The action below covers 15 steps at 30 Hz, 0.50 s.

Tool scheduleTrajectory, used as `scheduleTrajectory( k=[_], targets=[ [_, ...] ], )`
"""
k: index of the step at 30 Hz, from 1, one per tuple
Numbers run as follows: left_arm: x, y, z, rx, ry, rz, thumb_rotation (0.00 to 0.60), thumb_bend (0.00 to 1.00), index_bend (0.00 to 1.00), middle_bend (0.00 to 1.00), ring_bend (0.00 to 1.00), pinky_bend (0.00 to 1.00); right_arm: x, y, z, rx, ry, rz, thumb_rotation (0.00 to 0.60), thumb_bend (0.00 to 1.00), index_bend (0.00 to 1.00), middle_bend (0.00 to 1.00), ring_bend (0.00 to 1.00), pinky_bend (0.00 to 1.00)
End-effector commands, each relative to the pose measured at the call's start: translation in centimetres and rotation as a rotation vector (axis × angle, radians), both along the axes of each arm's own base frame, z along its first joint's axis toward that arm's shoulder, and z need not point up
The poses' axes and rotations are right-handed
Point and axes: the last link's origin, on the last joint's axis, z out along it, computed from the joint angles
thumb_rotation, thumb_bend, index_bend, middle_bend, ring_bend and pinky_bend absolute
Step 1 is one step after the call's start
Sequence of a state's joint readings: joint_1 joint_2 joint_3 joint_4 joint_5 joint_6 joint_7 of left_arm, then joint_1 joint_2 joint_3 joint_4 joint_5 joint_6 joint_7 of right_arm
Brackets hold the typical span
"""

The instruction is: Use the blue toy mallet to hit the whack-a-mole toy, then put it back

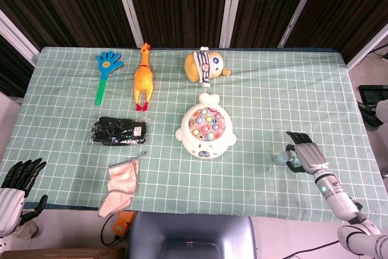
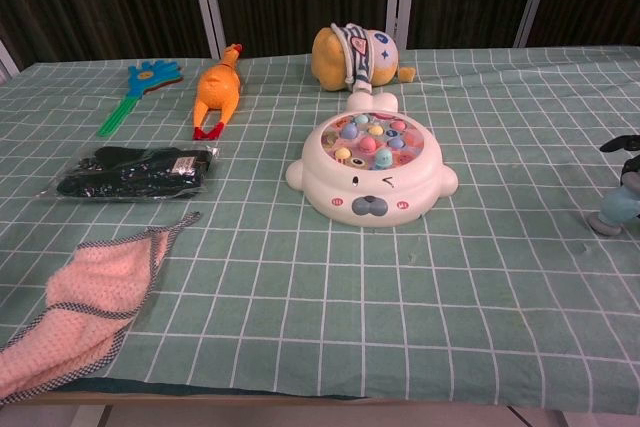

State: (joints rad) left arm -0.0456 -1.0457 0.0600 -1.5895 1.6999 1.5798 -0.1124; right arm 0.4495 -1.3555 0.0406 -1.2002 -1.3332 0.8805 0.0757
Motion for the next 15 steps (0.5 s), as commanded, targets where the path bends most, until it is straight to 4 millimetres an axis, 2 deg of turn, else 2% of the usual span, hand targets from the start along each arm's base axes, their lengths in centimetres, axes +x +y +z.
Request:
scheduleTrajectory(
  k=[1, 4, 6, 12, 15],
  targets=[
    [-0.01, -0.01, -0.01, -0.001, 0.001, 0.0, 0.6, 0.43, 0.03, 0.04, 0.0, 0.0, -0.06, 0.04, 0.04, -0.005, 0.001, 0.0, 0.6, 0.56, 0.67, 0.19, 0.05, 0.13],
    [0.0, -0.01, -0.02, -0.002, 0.001, 0.0, 0.6, 0.43, 0.03, 0.04, 0.0, 0.0, -0.16, 0.08, 0.08, -0.011, 0.006, 0.0, 0.6, 0.56, 0.68, 0.23, 0.1, 0.17],
    [0.0, -0.01, -0.03, -0.002, 0.0, 0.0, 0.6, 0.43, 0.03, 0.04, 0.0, 0.0, -0.21, 0.09, 0.07, -0.015, 0.009, 0.0, 0.6, 0.56, 0.7, 0.27, 0.17, 0.23],
    [0.0, -0.04, -0.03, -0.002, 0.001, 0.0, 0.6, 0.43, 0.03, 0.04, 0.0, 0.0, -0.33, 0.08, -0.23, -0.031, 0.027, 0.006, 0.6, 0.57, 0.8, 0.45, 0.45, 0.59],
    [0.0, -0.02, -0.04, -0.002, 0.002, 0.001, 0.6, 0.43, 0.03, 0.04, 0.0, 0.0, -0.37, 0.08, -0.4, -0.033, 0.035, 0.007, 0.6, 0.57, 0.84, 0.5, 0.53, 0.69]
  ],
)
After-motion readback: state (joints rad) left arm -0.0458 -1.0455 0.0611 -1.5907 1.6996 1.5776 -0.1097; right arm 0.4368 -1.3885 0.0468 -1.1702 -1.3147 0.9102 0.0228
